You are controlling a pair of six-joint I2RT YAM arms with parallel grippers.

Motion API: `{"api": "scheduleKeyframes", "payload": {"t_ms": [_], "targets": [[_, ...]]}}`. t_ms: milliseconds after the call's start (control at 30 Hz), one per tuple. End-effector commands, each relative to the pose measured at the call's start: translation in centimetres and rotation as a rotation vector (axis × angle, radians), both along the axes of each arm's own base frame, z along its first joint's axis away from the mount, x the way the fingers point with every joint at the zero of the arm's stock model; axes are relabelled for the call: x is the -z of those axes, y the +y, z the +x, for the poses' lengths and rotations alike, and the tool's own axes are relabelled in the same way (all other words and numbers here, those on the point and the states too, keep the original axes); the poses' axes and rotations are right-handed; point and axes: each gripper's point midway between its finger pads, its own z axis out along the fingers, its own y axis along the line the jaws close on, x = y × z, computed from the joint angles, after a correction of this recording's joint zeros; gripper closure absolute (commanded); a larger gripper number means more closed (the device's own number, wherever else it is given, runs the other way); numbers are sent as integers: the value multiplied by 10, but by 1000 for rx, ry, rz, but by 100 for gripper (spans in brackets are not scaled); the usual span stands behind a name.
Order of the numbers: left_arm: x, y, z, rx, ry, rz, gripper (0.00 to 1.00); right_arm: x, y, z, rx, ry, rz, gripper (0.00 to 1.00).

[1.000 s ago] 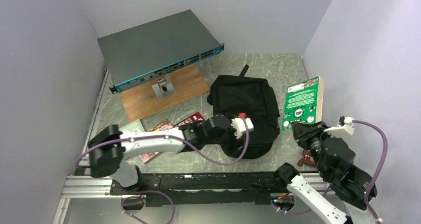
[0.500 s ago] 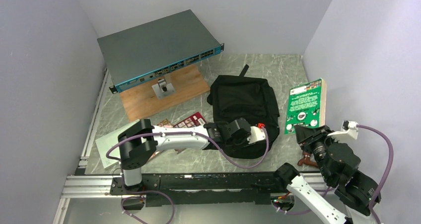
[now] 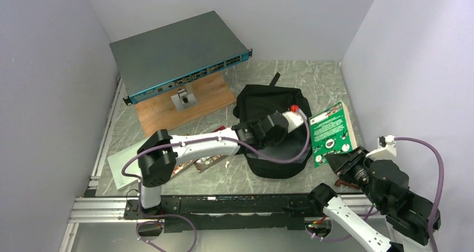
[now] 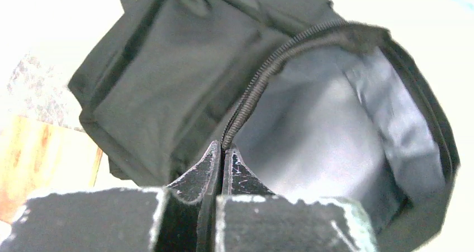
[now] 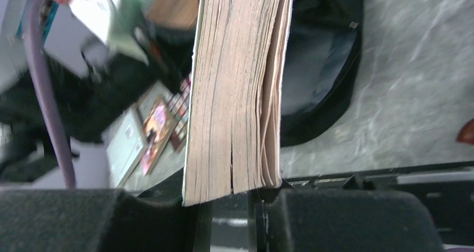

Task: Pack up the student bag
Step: Place the book in the student bag.

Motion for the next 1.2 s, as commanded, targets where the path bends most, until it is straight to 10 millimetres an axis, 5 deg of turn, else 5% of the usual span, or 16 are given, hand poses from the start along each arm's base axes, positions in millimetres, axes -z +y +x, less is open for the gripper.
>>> {"api": "scheduleKeyframes", "payload": {"t_ms": [0, 267, 467, 600, 700, 833, 1167], "targets": [[-60, 4, 58, -202, 5, -259, 100, -14, 38, -21, -159, 49, 215, 100], [-109, 3, 65, -128, -27, -395, 100, 4, 87, -43, -352, 214, 398, 100], [-154, 2, 51, -46, -61, -478, 100, 20, 108, -36, -348, 298, 501, 100], [-190, 0, 26, 43, -77, -536, 100, 32, 130, -10, -324, 272, 632, 100], [-209, -2, 5, 93, -99, -552, 100, 35, 127, 21, -221, 178, 658, 100], [-209, -4, -14, 145, -88, -531, 100, 21, 129, 57, -151, 35, 696, 100], [-204, 1, -34, 218, -117, -506, 100, 44, 147, 114, -68, -81, 772, 100]]}}
